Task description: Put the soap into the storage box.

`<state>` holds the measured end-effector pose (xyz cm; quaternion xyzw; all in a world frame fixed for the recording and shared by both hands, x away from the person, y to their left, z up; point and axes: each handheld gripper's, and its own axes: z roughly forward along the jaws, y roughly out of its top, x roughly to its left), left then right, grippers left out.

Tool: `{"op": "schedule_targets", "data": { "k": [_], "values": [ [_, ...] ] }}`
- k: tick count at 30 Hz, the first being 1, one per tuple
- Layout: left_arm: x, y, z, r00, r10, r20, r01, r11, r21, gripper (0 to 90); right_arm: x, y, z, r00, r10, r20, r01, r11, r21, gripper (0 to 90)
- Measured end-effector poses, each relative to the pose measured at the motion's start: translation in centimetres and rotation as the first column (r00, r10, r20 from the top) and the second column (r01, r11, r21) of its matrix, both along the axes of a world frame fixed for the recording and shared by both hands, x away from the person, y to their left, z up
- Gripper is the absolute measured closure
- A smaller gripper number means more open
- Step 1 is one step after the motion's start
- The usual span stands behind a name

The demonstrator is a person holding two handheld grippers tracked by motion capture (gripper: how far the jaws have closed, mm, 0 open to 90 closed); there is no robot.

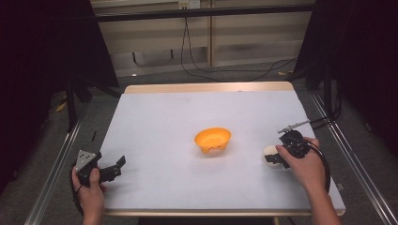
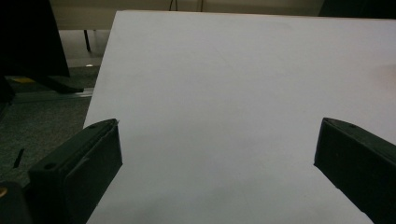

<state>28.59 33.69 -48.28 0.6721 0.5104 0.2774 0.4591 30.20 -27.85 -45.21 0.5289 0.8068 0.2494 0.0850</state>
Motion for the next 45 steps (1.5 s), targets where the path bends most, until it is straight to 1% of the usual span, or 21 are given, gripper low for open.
{"op": "schedule_targets", "data": {
  "k": [1,3,4,5,6,10,12,15,22,24,26,27,31,32,33,39,42,45],
  "values": [
    [0.0,0.0,0.0,1.0000,0.000,0.000,0.000,1.0000,0.000,0.8,0.0,0.1,-0.1,1.0000,0.001,-0.005,-0.001,1.000,-0.009,15.1],
    [0.0,0.0,0.0,1.0000,-0.004,0.002,0.004,1.0000,-0.001,0.8,0.1,0.3,-0.4,0.9999,-0.006,-0.009,0.006,1.000,0.003,19.4],
    [0.0,0.0,0.0,1.0000,-0.004,0.002,0.004,1.0000,-0.001,0.8,0.2,0.3,-0.5,0.9999,-0.001,-0.014,0.001,1.000,0.010,21.9],
    [0.0,0.0,0.0,1.0000,-0.002,0.002,0.002,1.0000,-0.002,0.8,0.2,0.3,-0.5,0.9999,-0.001,-0.014,0.001,1.000,0.010,21.9],
    [0.0,0.0,0.0,1.0000,-0.004,0.002,0.004,1.0000,-0.001,0.8,0.2,0.3,-0.5,0.9998,-0.004,-0.021,0.004,1.000,0.021,22.6],
    [0.0,0.1,0.0,1.0000,-0.004,0.001,0.004,1.0000,-0.001,0.8,0.1,0.4,-0.9,0.9998,-0.011,-0.017,0.012,1.000,0.019,23.3],
    [0.0,0.1,0.0,1.0000,-0.004,0.001,0.004,1.0000,-0.001,0.8,0.2,0.4,-1.0,0.9998,-0.012,-0.018,0.012,1.000,0.028,23.3],
    [0.0,0.1,0.0,1.0000,-0.005,-0.001,0.005,1.0000,-0.002,0.8,0.2,0.3,-1.0,0.9993,-0.015,-0.034,0.016,0.999,0.029,23.8],
    [0.0,0.1,0.0,1.0000,-0.004,0.000,0.004,1.0000,-0.001,0.7,0.2,0.3,-0.9,0.9994,-0.002,-0.035,0.003,1.000,0.030,24.0],
    [0.0,0.0,0.0,1.0000,-0.005,-0.001,0.005,1.0000,-0.002,0.8,0.2,0.3,-0.9,0.9995,0.001,-0.033,0.000,1.000,0.030,24.0],
    [0.0,0.1,0.0,1.0000,-0.005,-0.001,0.005,1.0000,-0.002,0.8,0.2,0.4,-0.8,0.9997,0.003,-0.023,-0.002,1.000,0.019,24.0],
    [0.0,0.0,0.0,1.0000,-0.004,0.000,0.004,1.0000,-0.002,0.8,0.2,0.4,-0.7,0.9997,-0.003,-0.023,0.004,1.000,0.028,24.0],
    [0.0,0.0,0.0,1.0000,-0.001,-0.002,0.001,1.0000,-0.002,0.8,0.4,0.5,-0.3,0.9999,0.004,-0.010,-0.004,1.000,0.026,24.0],
    [0.0,0.0,0.0,1.0000,-0.003,-0.002,0.003,1.0000,-0.004,0.8,0.4,0.5,-0.1,0.9999,-0.001,-0.013,0.001,1.000,0.030,24.0],
    [0.0,0.1,0.0,1.0000,-0.004,0.000,0.004,1.0000,-0.001,0.8,0.5,0.6,0.2,1.0000,0.007,0.001,-0.007,0.999,0.036,24.0],
    [0.0,0.1,0.0,1.0000,-0.005,0.000,0.005,1.0000,-0.002,0.8,0.8,0.8,0.9,0.9998,0.015,0.017,-0.015,0.999,0.044,24.0],
    [0.0,0.0,0.0,1.0000,-0.004,0.000,0.004,1.0000,-0.005,0.8,0.8,1.1,1.3,0.9992,0.001,0.040,-0.004,0.998,0.056,24.0],
    [0.0,0.1,0.0,1.0000,-0.002,-0.001,0.002,1.0000,-0.005,0.8,1.0,1.3,1.5,0.9992,0.012,0.038,-0.014,0.998,0.065,24.0]
  ]
}}
